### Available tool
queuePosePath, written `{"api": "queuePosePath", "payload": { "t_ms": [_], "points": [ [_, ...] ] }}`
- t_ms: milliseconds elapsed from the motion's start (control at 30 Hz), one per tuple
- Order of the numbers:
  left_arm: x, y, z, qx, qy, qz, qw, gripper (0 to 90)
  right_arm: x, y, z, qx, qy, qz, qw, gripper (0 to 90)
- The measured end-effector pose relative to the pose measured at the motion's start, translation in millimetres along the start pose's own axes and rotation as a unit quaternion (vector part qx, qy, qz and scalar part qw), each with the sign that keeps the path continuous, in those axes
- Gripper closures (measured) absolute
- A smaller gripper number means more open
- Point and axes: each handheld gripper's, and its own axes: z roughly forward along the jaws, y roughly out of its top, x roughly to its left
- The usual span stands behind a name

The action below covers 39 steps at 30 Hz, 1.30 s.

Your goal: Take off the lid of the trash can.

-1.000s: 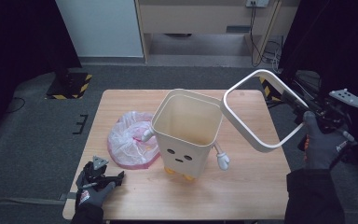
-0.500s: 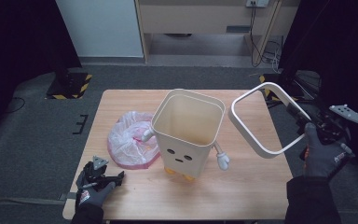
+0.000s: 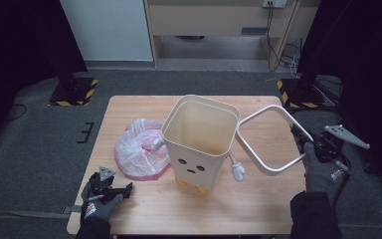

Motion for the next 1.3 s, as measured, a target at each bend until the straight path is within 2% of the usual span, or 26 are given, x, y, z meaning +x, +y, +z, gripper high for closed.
{"api": "queuePosePath", "payload": {
  "t_ms": [200,333,533,667,733,800,1000,1133,1300],
  "points": [
    [-0.1,0.0,0.1,0.000,0.000,0.000,1.0000,0.0,-4.0,-27.6,14.1,0.023,-0.019,0.003,0.9995,71.3],
    [-0.1,0.1,0.1,0.000,0.000,0.000,1.0000,0.0,-6.1,-48.8,23.8,0.050,-0.030,-0.001,0.9983,71.3],
    [-0.1,0.1,0.1,0.000,0.000,-0.001,1.0000,0.0,-4.7,-82.0,35.3,0.084,-0.030,0.002,0.9960,71.4],
    [-0.2,0.2,0.3,0.000,0.000,-0.001,1.0000,0.0,-2.3,-103.6,40.6,0.111,-0.030,-0.008,0.9933,72.1],
    [-0.2,0.3,0.3,0.000,0.000,-0.001,1.0000,0.0,-5.0,-107.2,41.1,0.120,-0.027,-0.003,0.9924,72.1],
    [-0.2,0.2,0.4,0.000,0.000,-0.001,1.0000,0.0,-4.1,-108.6,41.4,0.127,-0.029,-0.010,0.9914,72.0],
    [-0.3,0.3,0.3,0.001,-0.001,0.000,1.0000,0.0,-6.5,-122.0,45.9,0.168,-0.048,-0.041,0.9837,72.1],
    [-0.4,0.4,0.4,0.001,-0.001,0.000,1.0000,0.0,-11.3,-129.1,43.6,0.181,-0.050,-0.032,0.9817,73.2],
    [0.1,0.2,-0.3,-0.005,-0.002,-0.003,1.0000,2.3,-16.8,-138.4,40.4,0.198,-0.060,-0.038,0.9776,74.0]
  ]
}}
